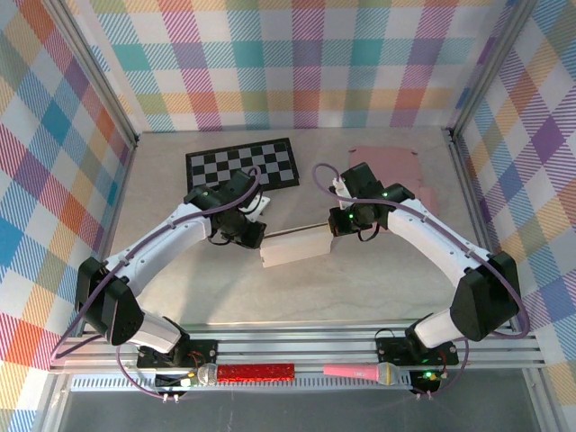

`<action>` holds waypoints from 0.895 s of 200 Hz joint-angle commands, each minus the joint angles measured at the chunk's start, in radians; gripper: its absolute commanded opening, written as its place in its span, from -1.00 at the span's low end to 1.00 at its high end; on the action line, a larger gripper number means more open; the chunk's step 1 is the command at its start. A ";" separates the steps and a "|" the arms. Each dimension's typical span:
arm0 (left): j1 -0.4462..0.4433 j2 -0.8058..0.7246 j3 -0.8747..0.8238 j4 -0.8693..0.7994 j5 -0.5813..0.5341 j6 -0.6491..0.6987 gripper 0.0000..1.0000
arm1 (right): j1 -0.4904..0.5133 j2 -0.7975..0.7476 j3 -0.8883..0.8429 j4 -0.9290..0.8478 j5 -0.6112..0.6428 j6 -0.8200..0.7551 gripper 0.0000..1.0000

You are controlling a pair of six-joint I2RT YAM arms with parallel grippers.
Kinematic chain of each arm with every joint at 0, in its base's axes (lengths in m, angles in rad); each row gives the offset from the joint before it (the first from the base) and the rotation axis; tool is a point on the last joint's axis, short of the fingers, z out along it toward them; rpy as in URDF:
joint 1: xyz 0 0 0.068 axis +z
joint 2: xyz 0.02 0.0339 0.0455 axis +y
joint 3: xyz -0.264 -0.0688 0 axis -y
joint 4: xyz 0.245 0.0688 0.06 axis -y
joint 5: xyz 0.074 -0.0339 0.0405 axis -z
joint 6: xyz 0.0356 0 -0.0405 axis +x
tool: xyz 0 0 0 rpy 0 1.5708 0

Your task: Fold the paper box

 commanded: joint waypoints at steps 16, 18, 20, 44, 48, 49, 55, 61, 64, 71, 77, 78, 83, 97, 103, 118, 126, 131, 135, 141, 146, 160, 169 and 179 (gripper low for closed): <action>0.006 0.014 0.026 -0.003 0.033 -0.029 -0.99 | 0.007 0.011 -0.006 -0.005 -0.008 0.020 -1.00; 0.006 0.015 0.027 -0.005 0.035 -0.031 -1.00 | 0.007 0.011 -0.007 -0.005 -0.008 0.021 -1.00; 0.006 0.015 0.027 -0.006 0.037 -0.033 -1.00 | 0.007 0.011 -0.006 -0.005 -0.007 0.022 -1.00; 0.007 0.019 0.031 -0.018 0.067 -0.084 -1.00 | 0.011 0.014 -0.008 -0.003 -0.002 0.030 -1.00; 0.006 0.021 0.031 -0.020 0.071 -0.096 -1.00 | 0.013 0.015 -0.009 -0.002 -0.002 0.030 -1.00; 0.006 0.021 0.031 -0.021 0.072 -0.100 -1.00 | 0.013 0.015 -0.009 -0.002 -0.002 0.030 -1.00; 0.006 0.023 0.032 -0.026 0.080 -0.120 -1.00 | 0.014 0.016 -0.010 -0.002 0.000 0.032 -1.00; 0.006 0.026 0.033 -0.032 0.090 -0.140 -1.00 | 0.016 0.017 -0.010 -0.002 0.003 0.033 -1.00; 0.006 0.028 0.035 -0.035 0.096 -0.150 -1.00 | 0.018 0.017 -0.010 -0.001 0.003 0.034 -1.00; 0.006 0.034 0.038 -0.045 0.102 -0.172 -1.00 | 0.019 0.017 -0.009 -0.001 0.009 0.035 -1.00; 0.006 0.039 0.043 -0.055 0.105 -0.194 -1.00 | 0.021 0.017 -0.010 -0.001 0.011 0.037 -1.00; 0.006 0.039 0.043 -0.057 0.105 -0.197 -1.00 | 0.021 0.017 -0.010 -0.001 0.012 0.037 -1.00; 0.006 0.043 0.048 -0.065 0.108 -0.212 -1.00 | 0.021 0.017 -0.012 0.000 0.013 0.039 -1.00; 0.006 0.052 0.054 -0.077 0.116 -0.257 -1.00 | 0.022 0.019 -0.013 0.003 0.014 0.040 -1.00; 0.006 0.055 0.056 -0.080 0.121 -0.275 -1.00 | 0.024 0.019 -0.014 0.005 0.015 0.042 -1.00; 0.006 0.061 0.058 -0.083 0.131 -0.318 -1.00 | 0.025 0.020 -0.018 0.010 0.016 0.047 -1.00; 0.006 0.064 0.057 -0.082 0.134 -0.343 -1.00 | 0.025 0.019 -0.019 0.013 0.017 0.048 -1.00; 0.006 0.066 0.058 -0.082 0.136 -0.356 -1.00 | 0.026 0.020 -0.020 0.015 0.017 0.049 -1.00; 0.006 0.067 0.057 -0.079 0.139 -0.367 -1.00 | 0.027 0.020 -0.020 0.015 0.017 0.051 -1.00; 0.006 0.070 0.055 -0.075 0.146 -0.380 -1.00 | 0.028 0.021 -0.021 0.015 0.017 0.050 -1.00; 0.006 0.073 0.058 -0.074 0.150 -0.390 -1.00 | 0.028 0.022 -0.020 0.014 0.018 0.051 -1.00; 0.006 0.084 0.073 -0.082 0.159 -0.410 -1.00 | 0.030 0.023 -0.021 0.015 0.021 0.053 -1.00; 0.006 0.091 0.084 -0.095 0.158 -0.419 -1.00 | 0.030 0.023 -0.022 0.015 0.024 0.054 -1.00; 0.006 0.096 0.093 -0.104 0.159 -0.428 -1.00 | 0.030 0.022 -0.023 0.017 0.025 0.056 -1.00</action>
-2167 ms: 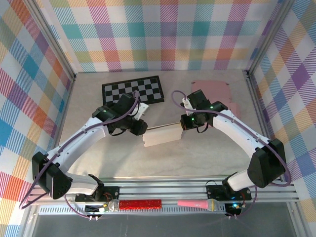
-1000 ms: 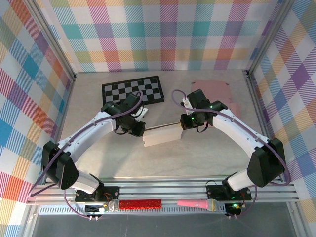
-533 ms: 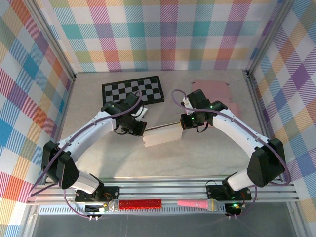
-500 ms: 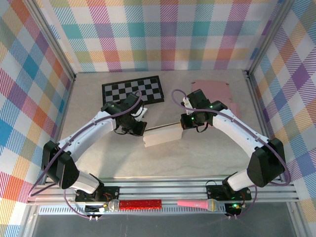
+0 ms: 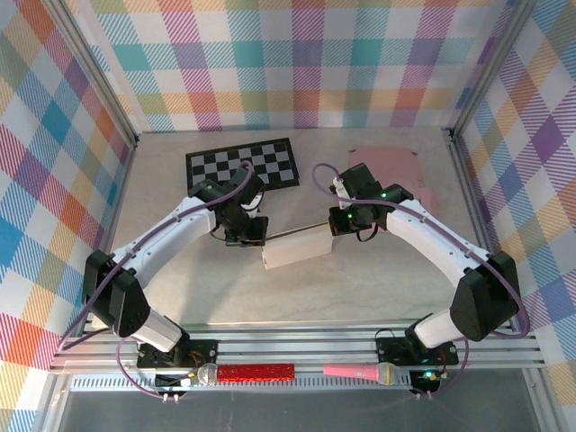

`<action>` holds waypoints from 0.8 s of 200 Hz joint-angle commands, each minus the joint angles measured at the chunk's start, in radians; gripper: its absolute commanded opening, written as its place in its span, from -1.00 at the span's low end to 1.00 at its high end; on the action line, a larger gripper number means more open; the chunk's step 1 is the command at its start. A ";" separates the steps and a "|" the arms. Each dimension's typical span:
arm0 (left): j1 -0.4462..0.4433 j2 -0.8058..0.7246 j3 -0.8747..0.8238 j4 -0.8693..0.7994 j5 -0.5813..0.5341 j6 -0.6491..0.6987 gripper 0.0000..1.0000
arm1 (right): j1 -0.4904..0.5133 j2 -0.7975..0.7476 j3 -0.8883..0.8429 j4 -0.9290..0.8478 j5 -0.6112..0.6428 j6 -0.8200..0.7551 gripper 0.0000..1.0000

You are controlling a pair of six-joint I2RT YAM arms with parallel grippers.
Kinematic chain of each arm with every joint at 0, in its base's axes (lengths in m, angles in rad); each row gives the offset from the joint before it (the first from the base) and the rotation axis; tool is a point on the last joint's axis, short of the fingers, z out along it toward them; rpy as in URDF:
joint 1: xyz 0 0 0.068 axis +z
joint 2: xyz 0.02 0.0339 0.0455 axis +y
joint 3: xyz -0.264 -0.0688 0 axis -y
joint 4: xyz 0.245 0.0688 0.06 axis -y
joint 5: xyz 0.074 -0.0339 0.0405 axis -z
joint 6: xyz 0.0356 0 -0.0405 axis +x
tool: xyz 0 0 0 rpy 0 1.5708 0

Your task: Fold the paper box

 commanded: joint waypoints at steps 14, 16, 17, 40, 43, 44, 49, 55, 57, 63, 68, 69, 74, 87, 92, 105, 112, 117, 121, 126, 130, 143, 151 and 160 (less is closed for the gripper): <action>0.001 0.038 0.038 -0.040 0.063 -0.083 -1.00 | 0.016 0.021 -0.022 0.004 -0.012 0.022 -1.00; 0.000 0.039 0.038 -0.039 0.065 -0.085 -1.00 | 0.016 0.020 -0.021 0.004 -0.013 0.023 -1.00; 0.000 0.039 0.038 -0.039 0.066 -0.086 -1.00 | 0.016 0.020 -0.022 0.005 -0.013 0.024 -1.00; 0.000 0.047 0.042 -0.039 0.080 -0.107 -1.00 | 0.016 0.021 -0.023 0.009 -0.015 0.030 -1.00; 0.000 0.048 0.043 -0.039 0.082 -0.109 -1.00 | 0.016 0.021 -0.022 0.009 -0.015 0.030 -1.00; 0.001 0.048 0.044 -0.039 0.083 -0.110 -1.00 | 0.016 0.022 -0.023 0.009 -0.015 0.030 -1.00; 0.002 0.050 0.046 -0.039 0.087 -0.111 -1.00 | 0.016 0.022 -0.024 0.010 -0.016 0.032 -1.00; 0.004 0.051 0.049 -0.041 0.091 -0.116 -1.00 | 0.016 0.022 -0.023 0.010 -0.014 0.032 -1.00; 0.005 0.052 0.051 -0.042 0.093 -0.117 -1.00 | 0.016 0.022 -0.023 0.010 -0.014 0.033 -1.00; 0.007 0.054 0.056 -0.044 0.097 -0.118 -1.00 | 0.016 0.022 -0.024 0.010 -0.014 0.032 -1.00; 0.009 0.056 0.060 -0.046 0.101 -0.118 -1.00 | 0.016 0.022 -0.024 0.009 -0.014 0.032 -1.00; 0.009 0.057 0.061 -0.047 0.101 -0.118 -1.00 | 0.016 0.023 -0.024 0.009 -0.014 0.032 -1.00; 0.012 0.059 0.063 -0.049 0.105 -0.117 -1.00 | 0.016 0.023 -0.024 0.009 -0.014 0.032 -1.00; 0.015 0.061 0.067 -0.048 0.108 -0.112 -1.00 | 0.016 0.022 -0.025 0.009 -0.014 0.034 -1.00; 0.016 0.059 0.065 -0.047 0.108 -0.113 -1.00 | 0.016 0.022 -0.026 0.009 -0.013 0.034 -1.00; 0.021 0.058 0.055 -0.039 0.120 -0.118 -1.00 | 0.016 0.022 -0.026 0.009 -0.009 0.038 -1.00; 0.025 0.058 0.051 -0.034 0.128 -0.122 -1.00 | 0.016 0.024 -0.027 0.010 -0.008 0.038 -1.00; 0.027 0.058 0.050 -0.032 0.135 -0.125 -1.00 | 0.016 0.023 -0.025 0.010 -0.008 0.040 -1.00; 0.029 0.058 0.050 -0.030 0.140 -0.126 -1.00 | 0.016 0.023 -0.027 0.010 -0.006 0.040 -1.00; 0.032 0.059 0.052 -0.029 0.145 -0.128 -1.00 | 0.016 0.022 -0.027 0.010 -0.004 0.040 -1.00; 0.036 0.060 0.053 -0.031 0.149 -0.129 -1.00 | 0.016 0.022 -0.026 0.010 -0.003 0.040 -1.00; 0.042 0.064 0.062 -0.037 0.166 -0.131 -1.00 | 0.016 0.024 -0.026 0.009 0.001 0.039 -1.00; 0.045 0.067 0.068 -0.043 0.173 -0.131 -1.00 | 0.016 0.024 -0.027 0.007 0.001 0.040 -1.00; 0.045 0.070 0.071 -0.050 0.177 -0.127 -1.00 | 0.016 0.025 -0.027 0.007 0.001 0.040 -1.00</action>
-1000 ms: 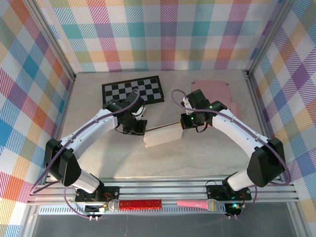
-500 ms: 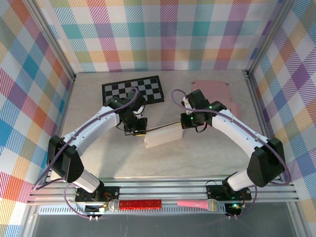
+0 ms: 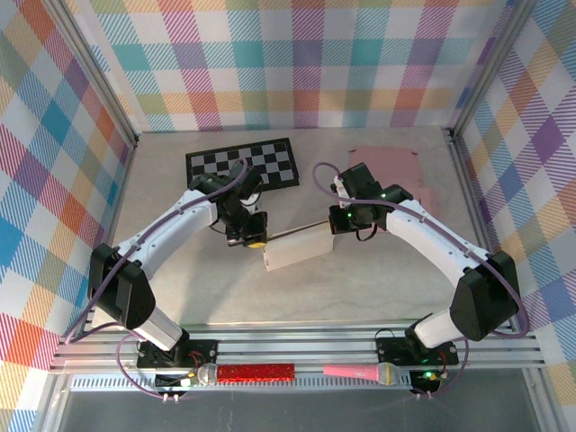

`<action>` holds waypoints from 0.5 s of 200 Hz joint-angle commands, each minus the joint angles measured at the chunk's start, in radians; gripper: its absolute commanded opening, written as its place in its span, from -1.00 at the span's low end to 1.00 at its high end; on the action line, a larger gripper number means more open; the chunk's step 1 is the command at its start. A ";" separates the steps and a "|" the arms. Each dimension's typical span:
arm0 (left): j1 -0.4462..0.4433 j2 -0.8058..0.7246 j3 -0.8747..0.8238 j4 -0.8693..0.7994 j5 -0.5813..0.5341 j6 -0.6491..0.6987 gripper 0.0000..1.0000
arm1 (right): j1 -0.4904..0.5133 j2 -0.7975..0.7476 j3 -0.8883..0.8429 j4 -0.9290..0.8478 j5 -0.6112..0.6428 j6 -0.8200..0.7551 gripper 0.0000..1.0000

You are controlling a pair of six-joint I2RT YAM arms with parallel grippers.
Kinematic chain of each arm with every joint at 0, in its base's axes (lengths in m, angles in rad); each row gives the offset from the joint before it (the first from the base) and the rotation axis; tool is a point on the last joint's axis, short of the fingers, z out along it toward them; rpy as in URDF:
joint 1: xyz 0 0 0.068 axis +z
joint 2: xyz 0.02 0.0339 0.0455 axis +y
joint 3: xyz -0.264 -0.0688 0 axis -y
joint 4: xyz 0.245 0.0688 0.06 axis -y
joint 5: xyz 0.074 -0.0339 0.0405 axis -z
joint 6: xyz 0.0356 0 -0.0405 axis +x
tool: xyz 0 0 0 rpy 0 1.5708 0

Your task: Fold the paper box

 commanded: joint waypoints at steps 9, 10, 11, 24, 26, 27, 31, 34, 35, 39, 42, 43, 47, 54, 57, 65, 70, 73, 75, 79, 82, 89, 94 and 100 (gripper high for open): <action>0.007 0.022 0.021 -0.007 0.074 -0.012 -1.00 | 0.016 0.024 -0.021 -0.012 -0.023 0.017 -1.00; 0.007 0.022 0.020 -0.007 0.074 -0.012 -1.00 | 0.016 0.024 -0.021 -0.012 -0.023 0.017 -1.00; 0.007 0.022 0.019 -0.008 0.074 -0.011 -1.00 | 0.015 0.023 -0.022 -0.013 -0.023 0.017 -1.00; 0.007 0.020 0.004 -0.009 0.068 -0.002 -1.00 | 0.016 0.027 -0.019 -0.012 -0.023 0.017 -1.00; 0.006 0.019 0.001 -0.009 0.068 -0.001 -1.00 | 0.016 0.026 -0.020 -0.012 -0.023 0.017 -1.00; 0.007 0.018 -0.001 -0.009 0.068 -0.002 -1.00 | 0.016 0.026 -0.020 -0.012 -0.023 0.017 -1.00; 0.007 0.017 -0.006 -0.008 0.068 -0.001 -1.00 | 0.016 0.028 -0.019 -0.012 -0.023 0.017 -1.00; 0.007 0.017 -0.010 -0.006 0.069 -0.001 -1.00 | 0.015 0.028 -0.018 -0.012 -0.023 0.017 -1.00; 0.007 0.017 -0.012 -0.006 0.069 0.000 -1.00 | 0.015 0.028 -0.018 -0.013 -0.023 0.017 -1.00; 0.007 0.017 -0.016 -0.005 0.068 0.000 -1.00 | 0.015 0.030 -0.018 -0.012 -0.023 0.017 -1.00; 0.007 0.017 -0.020 -0.002 0.068 0.002 -1.00 | 0.016 0.030 -0.018 -0.012 -0.023 0.017 -1.00; 0.007 0.017 -0.021 -0.002 0.068 0.002 -1.00 | 0.016 0.029 -0.019 -0.012 -0.023 0.017 -1.00; 0.007 0.016 -0.024 0.001 0.068 0.003 -1.00 | 0.016 0.030 -0.019 -0.012 -0.023 0.017 -1.00; 0.007 0.014 -0.031 0.006 0.067 0.003 -1.00 | 0.015 0.030 -0.018 -0.012 -0.021 0.016 -1.00; 0.007 0.014 -0.032 0.006 0.065 0.007 -1.00 | 0.016 0.031 -0.017 -0.012 -0.021 0.019 -1.00; 0.007 0.013 -0.037 0.007 0.057 0.013 -1.00 | 0.016 0.032 -0.017 -0.011 -0.021 0.018 -1.00; 0.007 0.012 -0.040 0.006 0.052 0.017 -1.00 | 0.016 0.033 -0.016 -0.011 -0.021 0.018 -1.00; 0.007 0.011 -0.043 0.006 0.049 0.020 -1.00 | 0.016 0.033 -0.017 -0.011 -0.021 0.019 -1.00; 0.007 0.011 -0.044 0.007 0.048 0.022 -1.00 | 0.016 0.033 -0.015 -0.011 -0.021 0.018 -1.00; 0.007 0.010 -0.048 0.009 0.047 0.024 -1.00 | 0.016 0.034 -0.016 -0.011 -0.021 0.019 -1.00; 0.007 0.009 -0.050 0.012 0.048 0.025 -1.00 | 0.016 0.034 -0.015 -0.011 -0.021 0.019 -1.00; 0.006 0.006 -0.063 0.021 0.051 0.026 -1.00 | 0.016 0.034 -0.016 -0.011 -0.020 0.020 -1.00; 0.007 0.001 -0.070 0.027 0.051 0.026 -1.00 | 0.016 0.034 -0.015 -0.011 -0.020 0.021 -1.00; 0.007 -0.001 -0.080 0.031 0.048 0.026 -1.00 | 0.015 0.035 -0.016 -0.009 -0.018 0.021 -1.00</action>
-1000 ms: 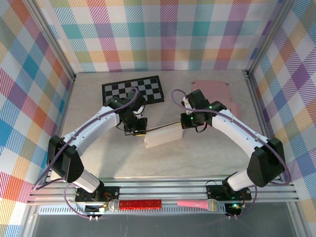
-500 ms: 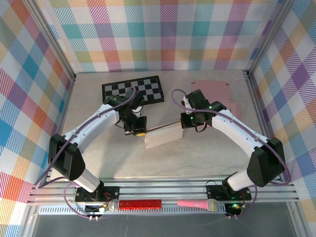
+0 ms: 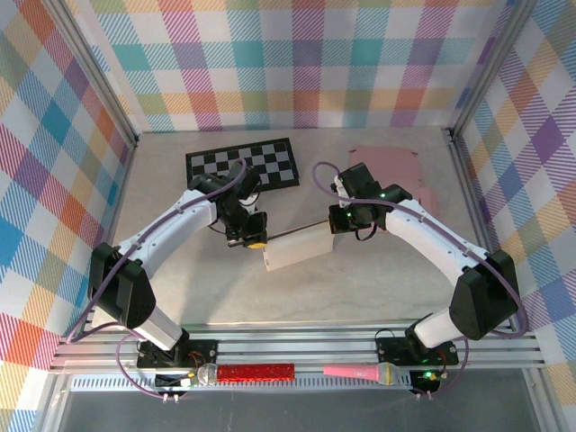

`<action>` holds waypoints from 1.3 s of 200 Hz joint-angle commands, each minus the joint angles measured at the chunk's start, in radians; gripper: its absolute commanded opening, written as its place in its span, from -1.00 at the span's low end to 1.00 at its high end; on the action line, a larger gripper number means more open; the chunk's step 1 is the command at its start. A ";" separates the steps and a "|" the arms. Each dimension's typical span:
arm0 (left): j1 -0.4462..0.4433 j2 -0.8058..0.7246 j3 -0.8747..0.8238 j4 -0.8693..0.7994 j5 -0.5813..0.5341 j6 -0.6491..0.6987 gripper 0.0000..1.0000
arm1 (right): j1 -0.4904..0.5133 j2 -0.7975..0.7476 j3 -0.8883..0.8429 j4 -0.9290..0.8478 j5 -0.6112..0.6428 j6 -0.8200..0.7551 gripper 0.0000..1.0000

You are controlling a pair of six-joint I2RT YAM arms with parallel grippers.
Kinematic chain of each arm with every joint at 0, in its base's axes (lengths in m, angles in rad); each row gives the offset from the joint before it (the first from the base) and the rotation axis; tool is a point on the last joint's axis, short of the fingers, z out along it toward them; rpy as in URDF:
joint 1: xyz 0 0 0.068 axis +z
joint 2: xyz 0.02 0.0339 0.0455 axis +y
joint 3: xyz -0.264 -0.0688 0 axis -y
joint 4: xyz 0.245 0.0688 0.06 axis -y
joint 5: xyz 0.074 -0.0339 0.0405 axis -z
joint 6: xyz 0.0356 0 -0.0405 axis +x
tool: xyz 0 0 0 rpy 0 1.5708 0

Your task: Fold the paper box

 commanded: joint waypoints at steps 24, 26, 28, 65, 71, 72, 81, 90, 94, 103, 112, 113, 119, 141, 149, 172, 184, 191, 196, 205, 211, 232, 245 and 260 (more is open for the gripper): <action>-0.001 -0.007 -0.090 0.026 0.009 0.021 -1.00 | 0.016 0.024 -0.024 -0.016 -0.014 0.010 -1.00; -0.001 -0.008 -0.092 0.028 0.009 0.021 -1.00 | 0.016 0.024 -0.024 -0.016 -0.014 0.009 -1.00; -0.001 -0.009 -0.095 0.029 0.008 0.021 -1.00 | 0.017 0.022 -0.025 -0.017 -0.013 0.010 -1.00; -0.005 -0.016 -0.123 0.040 -0.012 0.025 -1.00 | 0.017 0.018 -0.049 -0.015 -0.003 0.010 -1.00; -0.007 -0.015 -0.123 0.041 -0.015 0.027 -1.00 | 0.017 0.016 -0.051 -0.015 -0.001 0.012 -1.00; -0.007 -0.015 -0.123 0.040 -0.015 0.027 -1.00 | 0.017 0.016 -0.051 -0.015 -0.001 0.012 -1.00; -0.008 -0.015 -0.123 0.039 -0.022 0.028 -1.00 | 0.017 0.011 -0.052 -0.018 0.000 0.015 -1.00; -0.008 -0.013 -0.123 0.039 -0.024 0.030 -1.00 | 0.017 0.000 -0.050 -0.023 -0.001 0.023 -1.00; -0.009 -0.013 -0.124 0.039 -0.024 0.031 -1.00 | 0.017 -0.006 -0.049 -0.025 -0.003 0.030 -1.00; -0.010 -0.013 -0.122 0.039 -0.026 0.031 -1.00 | 0.017 -0.025 -0.050 -0.028 -0.007 0.050 -1.00; -0.012 -0.012 -0.122 0.039 -0.026 0.031 -1.00 | 0.017 -0.044 -0.054 -0.032 -0.010 0.077 -0.91; -0.012 -0.012 -0.122 0.039 -0.026 0.030 -1.00 | 0.017 -0.046 -0.054 -0.033 -0.011 0.081 -0.90; -0.013 -0.010 -0.120 0.039 -0.026 0.030 -1.00 | 0.016 -0.058 -0.058 -0.038 -0.014 0.104 -0.84; -0.018 -0.007 -0.115 0.039 -0.026 0.030 -1.00 | 0.014 -0.118 -0.088 -0.033 -0.054 0.213 -0.48; -0.019 -0.007 -0.113 0.039 -0.026 0.031 -1.00 | 0.014 -0.150 -0.104 -0.021 -0.061 0.270 -0.34; -0.024 -0.003 -0.105 0.036 -0.028 0.030 -1.00 | 0.012 -0.248 -0.169 0.062 -0.045 0.474 0.06; -0.027 -0.001 -0.101 0.034 -0.029 0.031 -1.00 | 0.007 -0.285 -0.201 0.116 -0.030 0.598 0.23; -0.030 0.000 -0.100 0.033 -0.029 0.030 -1.00 | 0.004 -0.296 -0.217 0.150 -0.030 0.659 0.28; -0.031 0.000 -0.099 0.034 -0.029 0.030 -1.00 | 0.001 -0.302 -0.226 0.177 -0.036 0.707 0.29; -0.034 0.002 -0.099 0.034 -0.029 0.030 -1.00 | -0.003 -0.303 -0.239 0.225 -0.053 0.777 0.31; -0.035 0.002 -0.099 0.034 -0.031 0.030 -1.00 | -0.004 -0.300 -0.244 0.254 -0.062 0.821 0.33; -0.037 0.004 -0.096 0.034 -0.032 0.030 -1.00 | -0.016 -0.260 -0.240 0.275 -0.098 0.965 0.34; -0.038 0.002 -0.095 0.036 -0.034 0.028 -1.00 | -0.028 -0.234 -0.242 0.287 -0.123 1.027 0.34; -0.039 0.003 -0.093 0.037 -0.034 0.027 -1.00 | -0.039 -0.217 -0.256 0.311 -0.135 1.071 0.31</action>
